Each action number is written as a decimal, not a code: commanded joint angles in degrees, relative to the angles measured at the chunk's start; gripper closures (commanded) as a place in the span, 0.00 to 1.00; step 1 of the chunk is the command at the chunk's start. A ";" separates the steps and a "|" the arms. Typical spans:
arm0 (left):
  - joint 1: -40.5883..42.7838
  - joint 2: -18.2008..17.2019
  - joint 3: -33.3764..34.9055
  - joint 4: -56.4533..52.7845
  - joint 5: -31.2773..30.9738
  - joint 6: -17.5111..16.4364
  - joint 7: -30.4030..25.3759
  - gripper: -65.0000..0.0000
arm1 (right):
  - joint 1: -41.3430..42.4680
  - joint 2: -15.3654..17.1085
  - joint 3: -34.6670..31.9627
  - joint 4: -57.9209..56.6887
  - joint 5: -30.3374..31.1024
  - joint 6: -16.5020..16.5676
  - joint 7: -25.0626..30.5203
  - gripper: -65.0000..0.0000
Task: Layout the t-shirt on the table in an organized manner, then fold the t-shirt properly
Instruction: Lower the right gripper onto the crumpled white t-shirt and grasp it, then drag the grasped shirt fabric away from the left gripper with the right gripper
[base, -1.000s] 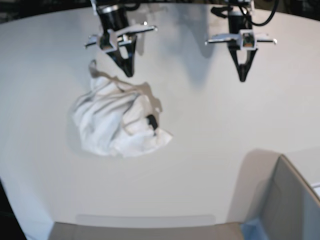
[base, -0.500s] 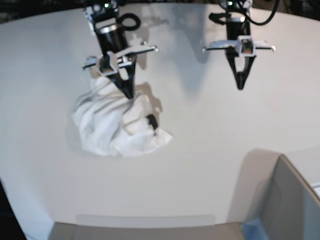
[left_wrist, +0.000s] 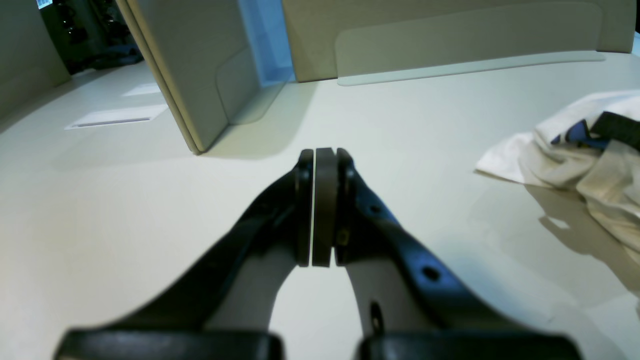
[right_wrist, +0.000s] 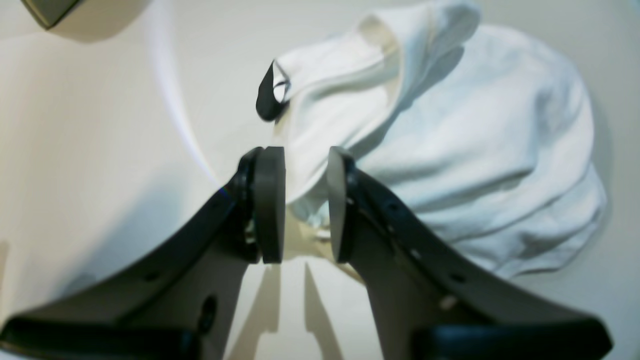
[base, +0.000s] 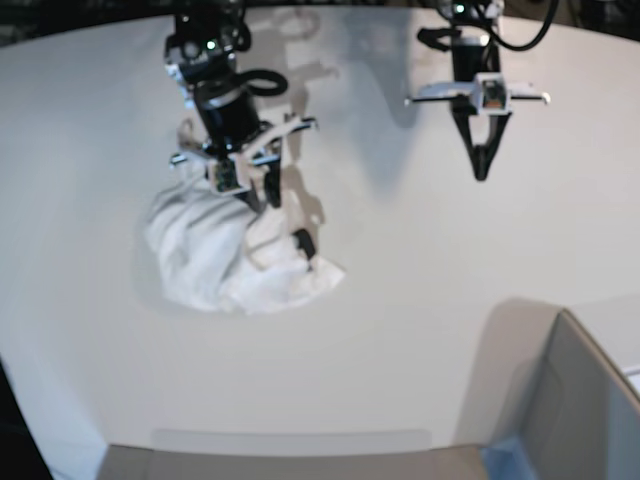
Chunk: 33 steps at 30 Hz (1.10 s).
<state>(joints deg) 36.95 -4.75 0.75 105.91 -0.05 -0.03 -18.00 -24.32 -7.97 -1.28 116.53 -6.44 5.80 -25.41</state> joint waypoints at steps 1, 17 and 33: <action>0.19 0.05 -0.09 0.25 0.01 0.16 -1.30 1.00 | 0.36 -0.25 -0.08 0.96 0.06 0.22 1.36 0.76; -1.30 1.19 -0.09 -2.83 -0.08 0.16 -1.30 1.00 | 3.00 0.36 0.09 0.17 0.50 -1.72 -5.93 0.64; -1.30 1.11 -0.27 -2.83 0.01 0.16 -1.30 1.00 | 11.17 0.36 0.09 -7.65 0.50 -3.30 -9.27 0.61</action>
<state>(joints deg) 35.38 -3.66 0.73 102.19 -0.08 -0.01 -17.98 -13.96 -7.31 -1.04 107.90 -6.17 2.50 -36.23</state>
